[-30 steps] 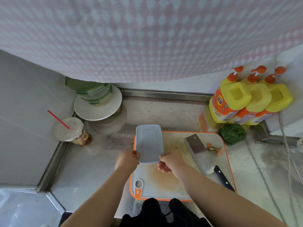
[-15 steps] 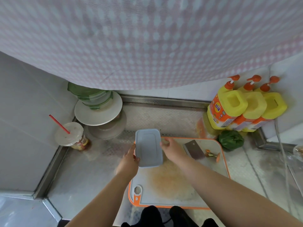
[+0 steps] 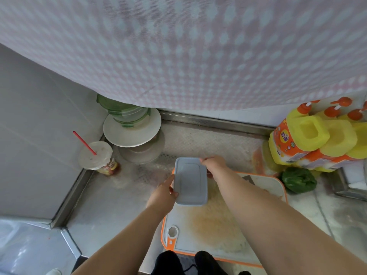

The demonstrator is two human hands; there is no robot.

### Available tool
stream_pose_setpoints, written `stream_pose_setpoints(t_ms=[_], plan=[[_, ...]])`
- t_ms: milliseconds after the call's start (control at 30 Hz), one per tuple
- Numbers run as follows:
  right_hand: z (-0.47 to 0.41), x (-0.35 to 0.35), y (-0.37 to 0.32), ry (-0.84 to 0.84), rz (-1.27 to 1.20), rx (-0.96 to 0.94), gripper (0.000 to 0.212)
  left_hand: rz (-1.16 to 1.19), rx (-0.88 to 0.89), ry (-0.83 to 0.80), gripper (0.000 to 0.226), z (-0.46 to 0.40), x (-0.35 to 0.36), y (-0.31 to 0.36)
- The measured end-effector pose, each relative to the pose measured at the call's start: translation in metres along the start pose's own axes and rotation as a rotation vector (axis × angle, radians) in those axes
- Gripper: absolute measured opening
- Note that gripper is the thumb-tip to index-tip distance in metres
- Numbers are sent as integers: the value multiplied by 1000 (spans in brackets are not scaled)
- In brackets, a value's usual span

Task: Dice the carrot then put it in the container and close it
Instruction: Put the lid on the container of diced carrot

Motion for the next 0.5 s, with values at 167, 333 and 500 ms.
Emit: stream_pose_setpoints(t_ms=[167,333,500], plan=[[-9,2,-1,-56,-69,34,44,20,-1,15,65,2,1,2],[1,-3,-12,97,358,-260,28,43,-14,16,63,3,2,1],[-10,-5,-11,-42,161,-117,38,91,-30,17,62,3,3,0]])
Point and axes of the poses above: each hand's wrist, its own z-axis away from the middle knuckle, its own x-axis out of the palm, y = z × x, the point moved 4 cm from there along -z, towards the middle knuckle, and after that the axes turned 5 degrees about x, right-handed, at the moved point
